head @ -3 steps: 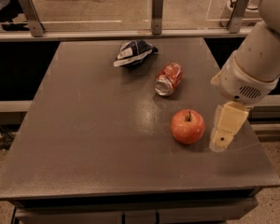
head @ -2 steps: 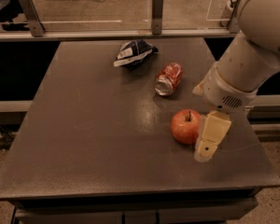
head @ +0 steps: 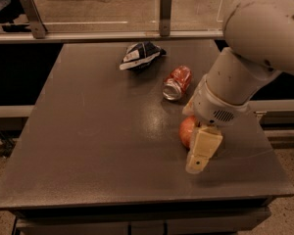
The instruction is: Pick apple
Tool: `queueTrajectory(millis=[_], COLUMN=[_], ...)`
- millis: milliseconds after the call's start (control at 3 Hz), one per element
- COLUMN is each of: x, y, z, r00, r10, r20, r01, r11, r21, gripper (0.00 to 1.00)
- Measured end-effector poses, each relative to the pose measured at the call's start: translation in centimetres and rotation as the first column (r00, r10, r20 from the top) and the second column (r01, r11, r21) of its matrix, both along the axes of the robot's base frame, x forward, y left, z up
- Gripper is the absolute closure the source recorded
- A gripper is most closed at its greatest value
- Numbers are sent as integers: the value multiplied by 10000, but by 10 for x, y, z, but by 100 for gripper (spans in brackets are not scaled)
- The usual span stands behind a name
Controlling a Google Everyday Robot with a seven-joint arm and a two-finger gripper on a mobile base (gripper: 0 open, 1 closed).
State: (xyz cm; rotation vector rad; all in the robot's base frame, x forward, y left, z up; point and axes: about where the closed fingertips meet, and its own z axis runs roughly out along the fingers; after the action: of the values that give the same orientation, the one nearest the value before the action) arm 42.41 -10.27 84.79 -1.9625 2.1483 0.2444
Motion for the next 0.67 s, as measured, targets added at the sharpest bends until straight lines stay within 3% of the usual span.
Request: queueTrajectory(millis=[667], x=[-5], y=[-2], z=[-7], r00=[9994], r10=[278], r20=[204], r01=[-269], r11=[9988], r21=[-406], gripper=[65])
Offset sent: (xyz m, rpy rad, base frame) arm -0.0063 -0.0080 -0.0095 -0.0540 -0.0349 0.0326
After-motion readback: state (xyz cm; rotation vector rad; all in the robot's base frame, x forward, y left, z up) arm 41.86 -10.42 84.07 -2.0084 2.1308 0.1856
